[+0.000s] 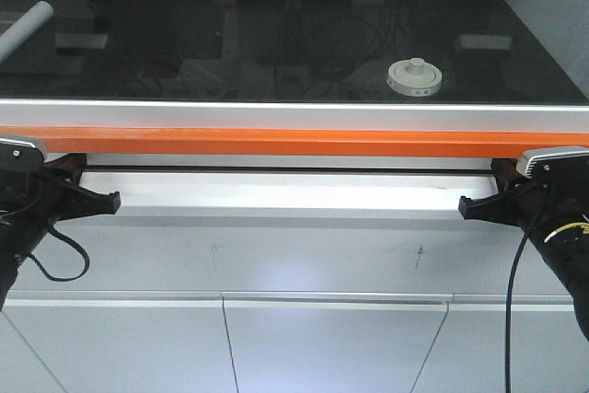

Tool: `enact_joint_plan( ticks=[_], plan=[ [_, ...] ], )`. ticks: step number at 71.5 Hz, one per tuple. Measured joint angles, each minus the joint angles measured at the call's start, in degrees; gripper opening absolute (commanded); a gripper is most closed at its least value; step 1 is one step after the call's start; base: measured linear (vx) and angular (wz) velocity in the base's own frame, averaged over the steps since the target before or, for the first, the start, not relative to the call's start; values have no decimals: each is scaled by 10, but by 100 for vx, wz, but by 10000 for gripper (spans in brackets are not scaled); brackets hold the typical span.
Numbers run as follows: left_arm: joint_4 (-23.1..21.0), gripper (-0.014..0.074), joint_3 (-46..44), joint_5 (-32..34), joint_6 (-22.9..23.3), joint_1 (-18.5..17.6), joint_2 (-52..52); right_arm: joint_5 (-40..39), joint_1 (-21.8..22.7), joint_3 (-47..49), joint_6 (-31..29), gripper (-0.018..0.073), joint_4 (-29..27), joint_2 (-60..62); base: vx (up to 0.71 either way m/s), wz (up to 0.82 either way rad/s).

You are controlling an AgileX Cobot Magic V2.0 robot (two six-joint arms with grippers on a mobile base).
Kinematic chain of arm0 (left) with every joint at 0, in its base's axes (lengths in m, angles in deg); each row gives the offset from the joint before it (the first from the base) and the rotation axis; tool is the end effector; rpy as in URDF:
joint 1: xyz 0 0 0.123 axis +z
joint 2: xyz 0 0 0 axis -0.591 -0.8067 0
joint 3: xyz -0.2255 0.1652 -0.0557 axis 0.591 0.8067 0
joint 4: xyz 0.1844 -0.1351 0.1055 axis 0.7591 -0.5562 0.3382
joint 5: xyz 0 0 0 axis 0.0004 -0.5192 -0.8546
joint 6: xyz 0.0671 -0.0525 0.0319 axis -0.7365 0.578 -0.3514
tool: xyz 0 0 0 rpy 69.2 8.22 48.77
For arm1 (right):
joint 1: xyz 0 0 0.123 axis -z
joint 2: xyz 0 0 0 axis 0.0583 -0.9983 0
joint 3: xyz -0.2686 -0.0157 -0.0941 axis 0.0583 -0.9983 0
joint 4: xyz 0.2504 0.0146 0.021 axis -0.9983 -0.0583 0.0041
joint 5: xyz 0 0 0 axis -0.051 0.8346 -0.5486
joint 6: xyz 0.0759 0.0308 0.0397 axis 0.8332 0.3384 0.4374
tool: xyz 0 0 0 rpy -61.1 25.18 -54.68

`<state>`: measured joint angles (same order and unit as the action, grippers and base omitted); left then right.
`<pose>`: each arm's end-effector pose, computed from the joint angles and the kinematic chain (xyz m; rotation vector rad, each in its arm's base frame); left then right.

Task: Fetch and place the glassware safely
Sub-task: 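Move both grippers up to the underside of the orange sash bar, then lift the orange sash bar upward with both grippers to open the hood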

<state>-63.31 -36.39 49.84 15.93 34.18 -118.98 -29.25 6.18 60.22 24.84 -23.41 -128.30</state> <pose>0.3098 -0.0135 0.1639 0.0598 1.7627 -0.0421 0.2955 -0.0010 0.1556 -0.1313 1.6971 0.0373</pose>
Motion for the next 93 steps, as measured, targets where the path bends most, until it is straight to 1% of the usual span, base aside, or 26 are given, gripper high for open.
enact_joint_plan(
  ticks=[28, 43, 53, 66, 76, 93],
  plan=[
    [-4, -7, 0, 26, 0, 0, -5, -7, 0, 0, 2, -1, 0, 0, 0, 0],
    [-4, -7, 2, 10, 0, 0, 12, -14, 0, 0, 7, -1, 0, 0, 0, 0],
    [-2, -7, -7, -24, 0, 0, 25, -9, 0, 5, 7, -1, 4, 4, 0, 0],
    [10, -7, -32, -94, 0, 0, 45, 37, 0, 18, 8, -1, 9, 27, 0, 0],
    [11, -7, -46, -134, 0, 0, 66, 75, 0, 30, 9, -1, 11, 45, 0, 0],
    [13, -7, -67, -190, 0, 0, 103, 100, 0, 45, 21, -1, 14, 77, 0, 0]
  ],
)
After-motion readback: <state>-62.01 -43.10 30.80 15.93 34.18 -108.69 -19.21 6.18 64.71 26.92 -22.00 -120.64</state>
